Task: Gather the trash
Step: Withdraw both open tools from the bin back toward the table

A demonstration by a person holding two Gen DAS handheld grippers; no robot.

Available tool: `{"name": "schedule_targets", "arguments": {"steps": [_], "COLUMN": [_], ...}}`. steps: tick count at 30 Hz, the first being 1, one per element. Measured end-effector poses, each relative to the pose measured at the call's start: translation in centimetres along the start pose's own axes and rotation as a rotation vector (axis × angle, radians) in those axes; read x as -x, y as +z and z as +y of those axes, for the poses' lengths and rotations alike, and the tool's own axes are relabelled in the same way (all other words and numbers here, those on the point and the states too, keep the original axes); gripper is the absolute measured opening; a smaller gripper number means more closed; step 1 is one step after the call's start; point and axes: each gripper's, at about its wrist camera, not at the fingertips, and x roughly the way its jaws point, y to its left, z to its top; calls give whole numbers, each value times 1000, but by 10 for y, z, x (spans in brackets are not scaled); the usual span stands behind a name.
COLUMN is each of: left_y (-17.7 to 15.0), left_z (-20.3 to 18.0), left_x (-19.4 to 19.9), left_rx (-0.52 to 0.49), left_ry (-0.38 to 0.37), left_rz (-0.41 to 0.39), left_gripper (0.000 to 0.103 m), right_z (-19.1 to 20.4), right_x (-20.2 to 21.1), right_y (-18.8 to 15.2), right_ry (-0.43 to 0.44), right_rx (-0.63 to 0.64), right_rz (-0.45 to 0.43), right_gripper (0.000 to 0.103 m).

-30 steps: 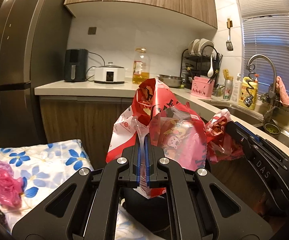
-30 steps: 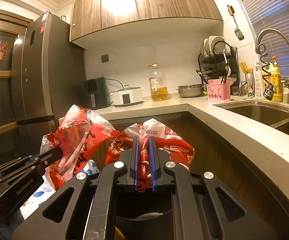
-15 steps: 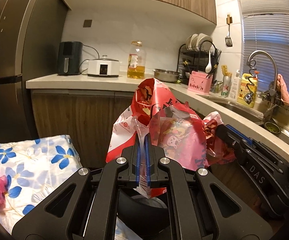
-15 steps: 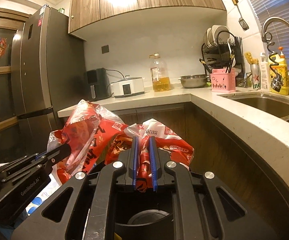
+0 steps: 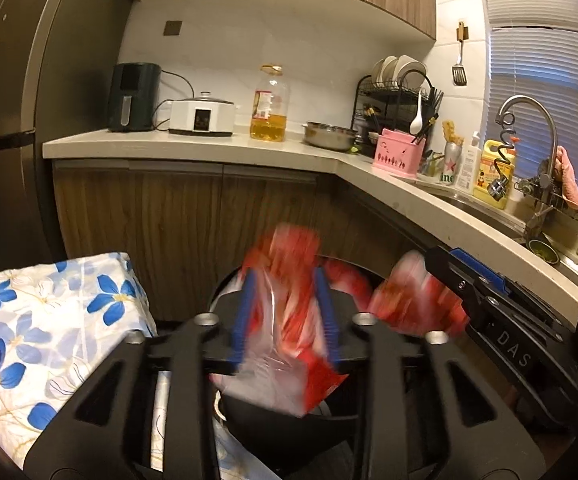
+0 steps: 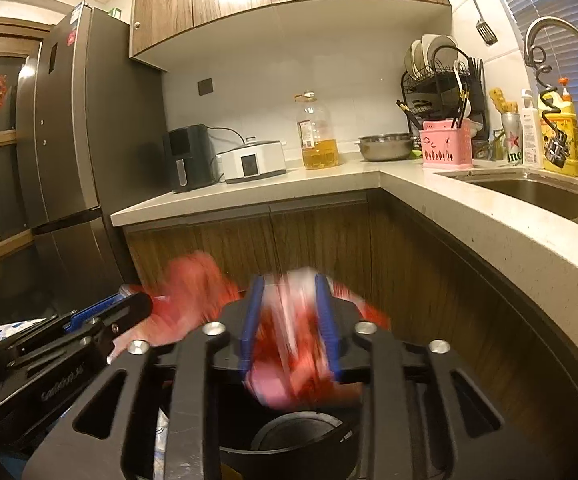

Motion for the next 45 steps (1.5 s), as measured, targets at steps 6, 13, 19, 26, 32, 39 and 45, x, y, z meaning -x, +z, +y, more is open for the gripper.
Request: {"name": "schedule_targets", "arguments": {"steps": [6,13,19,26,32,39,45], "left_y": [-7,-18,-32,-53,-71,-91,-104], "left_z": [14,36,42,52,66,89,113], "left_x": [5,35,80,134,181,230,262], "left_rx": [37,72,49,45,63,85,119], "left_ry": [33,106,165,224,280,345,409], "left_rz": [6,3,-16,-15,-23,-27,-37], "left_gripper": [66,88,97,98,98,98,98], "right_z": [-7,-1,20,43,66,94,123], "right_x": [0,14,44,78,105,123,136], "right_y": [-4,-9,-13,-20,-31,-45,-56], "right_ry": [-20,-10,4,4,-8,38,57], "right_rx": [-25,-39,-10,-4,15,13,28], "right_rz": [17,33,23,9,-2,2,-29], "right_gripper": [49,72,83,88,90,93,93]}}
